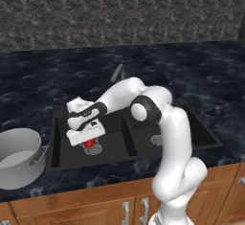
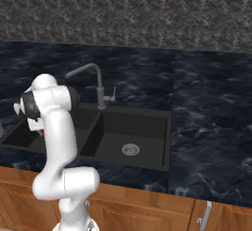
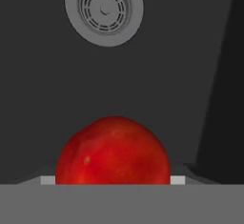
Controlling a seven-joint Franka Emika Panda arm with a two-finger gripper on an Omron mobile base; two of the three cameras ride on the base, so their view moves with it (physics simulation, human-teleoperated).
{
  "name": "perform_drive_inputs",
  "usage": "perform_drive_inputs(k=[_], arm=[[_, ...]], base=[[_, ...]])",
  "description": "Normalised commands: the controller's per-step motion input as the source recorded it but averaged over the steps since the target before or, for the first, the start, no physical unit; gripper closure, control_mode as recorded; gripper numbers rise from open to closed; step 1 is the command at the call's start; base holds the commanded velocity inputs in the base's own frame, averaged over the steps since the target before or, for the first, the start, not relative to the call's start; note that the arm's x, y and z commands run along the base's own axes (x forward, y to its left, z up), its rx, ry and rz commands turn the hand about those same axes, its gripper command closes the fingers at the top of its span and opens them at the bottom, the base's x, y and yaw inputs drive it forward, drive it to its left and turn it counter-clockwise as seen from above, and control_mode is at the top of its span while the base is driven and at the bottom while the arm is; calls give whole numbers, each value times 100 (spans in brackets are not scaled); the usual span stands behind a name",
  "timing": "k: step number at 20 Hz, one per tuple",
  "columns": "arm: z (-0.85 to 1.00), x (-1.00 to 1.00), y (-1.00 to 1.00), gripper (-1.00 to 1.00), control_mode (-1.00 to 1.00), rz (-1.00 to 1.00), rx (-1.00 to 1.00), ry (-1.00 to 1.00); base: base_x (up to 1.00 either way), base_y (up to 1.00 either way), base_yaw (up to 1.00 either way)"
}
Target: Dump the tomato from the pot into the sink. Then turn on the water and wash the tomato. Then turn off the water and put the tomato back in the pot.
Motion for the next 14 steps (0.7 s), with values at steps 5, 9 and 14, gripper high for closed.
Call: perform_drive_inputs(k=[5,9,14], arm=[[100,-38,0,100,-100,0,14,-15],[100,-54,2,100,-100,2,14,-17],[100,-61,13,100,-100,5,11,-22]], base=[[0,0,0],[0,0,0],[0,0,0]])
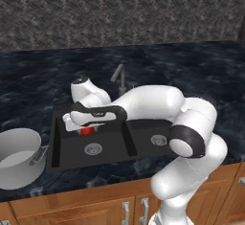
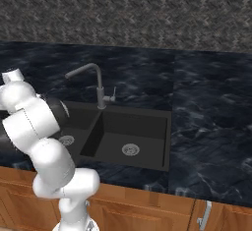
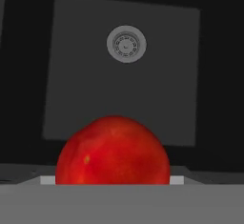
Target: Dump the tomato from the pot into the sink. Then turn on the water and wash the tomato. Then turn off the water and put the tomato back in the pot.
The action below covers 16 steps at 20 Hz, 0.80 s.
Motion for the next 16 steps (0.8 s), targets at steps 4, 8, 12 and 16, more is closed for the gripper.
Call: perform_drive_inputs(k=[4,8,12,16], arm=[[100,-45,21,100,-100,9,14,-20],[100,-44,28,100,-100,12,14,-16],[81,-49,39,100,-100,14,12,-10],[49,-53,60,100,-100,17,8,-7]], base=[[0,0,0],[0,0,0],[0,0,0],[0,0,0]])
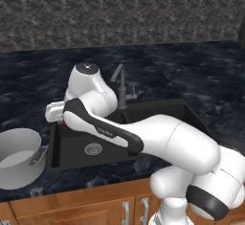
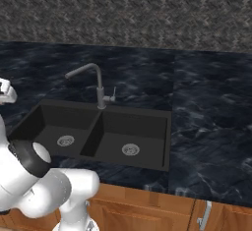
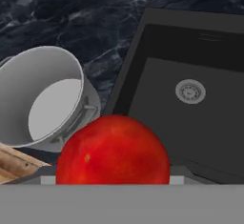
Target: Dump the tomato from the pot into the sink. Then turn on the water and wash the tomato. Then turn off the water and put the tomato back in the pot.
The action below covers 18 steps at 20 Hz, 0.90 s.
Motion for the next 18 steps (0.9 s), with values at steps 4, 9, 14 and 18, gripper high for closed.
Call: perform_drive_inputs(k=[4,9,14,18], arm=[[26,-18,79,100,-100,17,3,-3],[7,3,82,100,-100,13,0,0],[-2,2,66,100,-100,8,0,0],[-37,11,43,100,-100,1,-9,2]], base=[[0,0,0],[0,0,0],[0,0,0],[0,0,0]])
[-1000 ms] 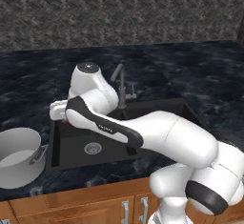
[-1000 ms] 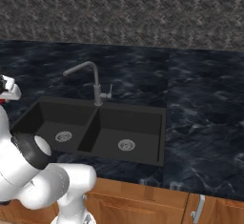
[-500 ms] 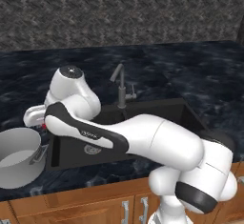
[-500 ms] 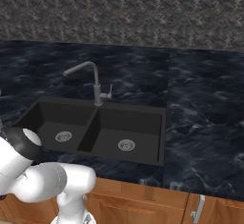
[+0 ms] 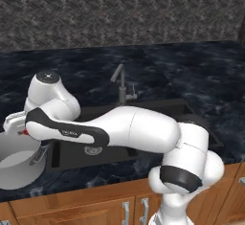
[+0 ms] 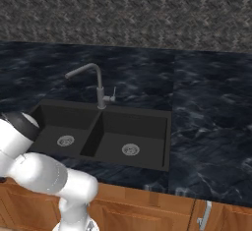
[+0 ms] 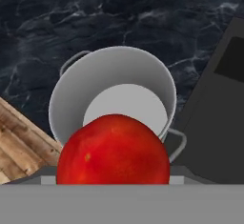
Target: Dump the tomato from the pot into the sink. Then turn on the water and wash the tomato. Then turn off the water and put the tomato back in the pot.
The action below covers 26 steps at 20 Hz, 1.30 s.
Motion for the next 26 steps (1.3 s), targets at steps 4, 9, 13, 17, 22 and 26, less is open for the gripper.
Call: perform_drive_inputs(k=[4,9,13,17,22,26], arm=[[-58,27,31,100,-100,0,-12,9],[-42,20,26,100,-100,0,-6,9],[-35,14,29,100,-100,0,-3,10],[-36,6,26,100,-100,0,-7,6],[-29,16,13,100,-100,0,-9,5],[-36,20,3,100,-100,0,-6,8]], base=[[0,0,0],[0,0,0],[0,0,0],[0,0,0],[0,0,0],[0,0,0]])
